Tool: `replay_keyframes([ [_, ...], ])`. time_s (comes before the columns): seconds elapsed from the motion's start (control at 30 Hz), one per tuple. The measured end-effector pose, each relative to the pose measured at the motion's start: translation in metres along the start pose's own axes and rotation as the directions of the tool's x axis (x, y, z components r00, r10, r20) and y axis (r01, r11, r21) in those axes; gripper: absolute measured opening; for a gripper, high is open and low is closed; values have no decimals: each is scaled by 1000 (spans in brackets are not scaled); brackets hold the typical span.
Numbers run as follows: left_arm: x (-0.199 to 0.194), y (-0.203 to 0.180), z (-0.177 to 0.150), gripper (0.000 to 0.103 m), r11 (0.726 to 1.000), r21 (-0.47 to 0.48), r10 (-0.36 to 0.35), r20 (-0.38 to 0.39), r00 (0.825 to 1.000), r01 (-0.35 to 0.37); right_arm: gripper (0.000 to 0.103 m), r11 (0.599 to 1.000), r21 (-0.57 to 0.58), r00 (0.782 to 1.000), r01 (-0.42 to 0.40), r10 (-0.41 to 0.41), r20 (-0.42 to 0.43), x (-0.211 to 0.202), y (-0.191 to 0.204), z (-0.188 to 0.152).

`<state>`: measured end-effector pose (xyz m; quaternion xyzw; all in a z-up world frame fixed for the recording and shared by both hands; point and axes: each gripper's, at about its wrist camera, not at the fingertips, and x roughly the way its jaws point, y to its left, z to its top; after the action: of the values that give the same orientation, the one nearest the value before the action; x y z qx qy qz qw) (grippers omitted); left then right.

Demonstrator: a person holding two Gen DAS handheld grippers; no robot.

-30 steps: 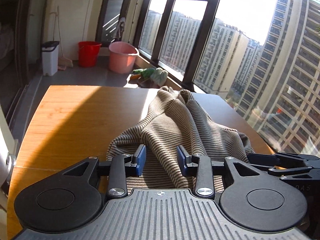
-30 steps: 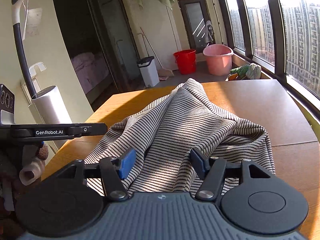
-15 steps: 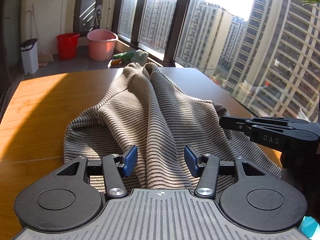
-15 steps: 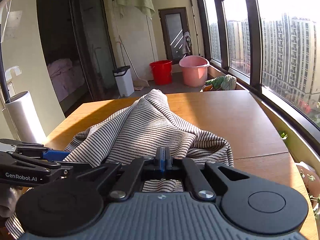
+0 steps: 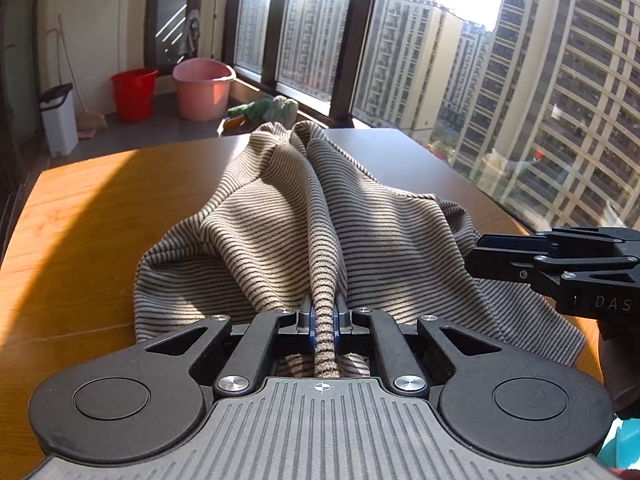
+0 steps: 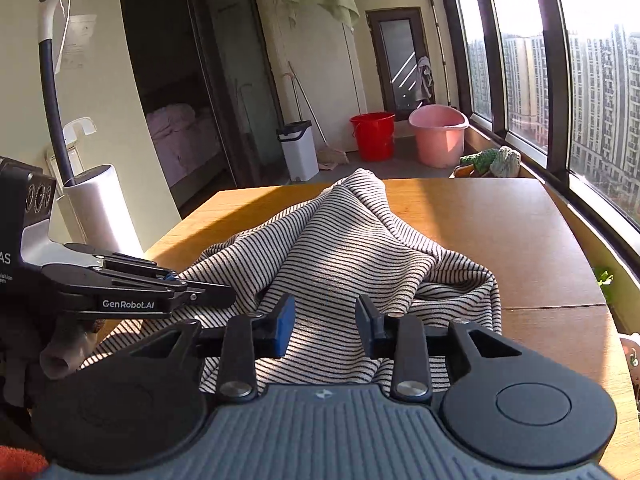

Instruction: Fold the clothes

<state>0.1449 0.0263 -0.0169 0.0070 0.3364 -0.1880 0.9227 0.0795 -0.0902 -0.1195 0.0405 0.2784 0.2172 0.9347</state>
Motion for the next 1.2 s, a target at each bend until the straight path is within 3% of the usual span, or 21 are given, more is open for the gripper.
replay_keyframes([
  [0.03, -4, 6, 4, 8, 1000, 1, 26, 18, 999, -26, 58, 999, -42, 999, -32, 32, -7, -4, 10, -1],
  [0.07, -9, 13, 8, 8, 999, -3, 52, 36, 998, -52, 60, 995, -83, 998, -54, 53, -19, -6, 19, -1],
  [0.17, -23, 38, 23, 8, 991, -43, 132, 92, 987, -129, 60, 977, -191, 994, -95, 83, -67, -1, 50, -1],
  [0.23, -36, 55, 34, 8, 978, -64, 205, 144, 968, -198, 58, 969, -232, 995, -81, 65, -78, 9, 63, -2],
  [0.37, -58, 93, 62, 8, 921, -83, 390, 235, 891, -381, 45, 970, -241, 998, 24, -39, -55, 45, 72, 4],
  [0.47, -64, 115, 80, 9, 877, -107, 478, 291, 828, -469, 43, 967, -231, 992, 109, -121, -38, 76, 69, 12],
  [0.53, -71, 128, 91, 12, 870, -166, 492, 304, 816, -463, 43, 954, -247, 983, 169, -180, -22, 90, 67, 17],
  [0.57, -74, 132, 94, 16, 879, -198, 476, 306, 825, -434, 43, 947, -255, 978, 197, -207, -13, 96, 65, 20],
  [0.63, -77, 130, 94, 38, 905, -226, 416, 309, 855, -359, 43, 939, -251, 970, 234, -241, 3, 105, 61, 27],
  [0.77, -41, 104, 78, 50, 966, -185, 222, 224, 949, -182, 57, 943, -225, 965, 245, -259, -34, 128, 50, 43],
  [0.83, -14, 90, 68, 57, 983, -158, 118, 160, 980, -93, 58, 941, -250, 965, 228, -253, -70, 140, 47, 45],
  [0.87, 2, 82, 63, 58, 989, -144, 59, 121, 991, -41, 51, 939, -266, 964, 219, -250, -87, 146, 46, 46],
  [0.93, 26, 72, 53, 66, 990, -133, -38, 68, 997, 46, 20, 920, -327, 962, 215, -258, -93, 146, 44, 51],
  [0.97, 35, 68, 48, 70, 987, -133, -81, 51, 995, 87, 15, 911, -334, 957, 242, -280, -72, 139, 40, 56],
  [1.03, 50, 64, 40, 81, 978, -136, -155, 28, 988, 157, 14, 891, -344, 945, 297, -326, -29, 122, 30, 66],
  [1.1, 65, 64, 34, 84, 968, -138, -209, 6, 978, 207, 13, 854, -332, 908, 400, -419, 15, 115, 14, 78],
  [1.13, 71, 64, 30, 85, 964, -143, -227, -7, 974, 224, 7, 832, -324, 885, 451, -465, 37, 112, 7, 83],
  [1.17, 77, 65, 26, 86, 960, -154, -239, -22, 971, 233, 1, 807, -315, 859, 500, -510, 58, 109, -1, 89],
  [1.2, 80, 66, 22, 88, 958, -157, -244, -16, 970, 239, 0, 762, -315, 817, 567, -568, 97, 111, -10, 94],
])
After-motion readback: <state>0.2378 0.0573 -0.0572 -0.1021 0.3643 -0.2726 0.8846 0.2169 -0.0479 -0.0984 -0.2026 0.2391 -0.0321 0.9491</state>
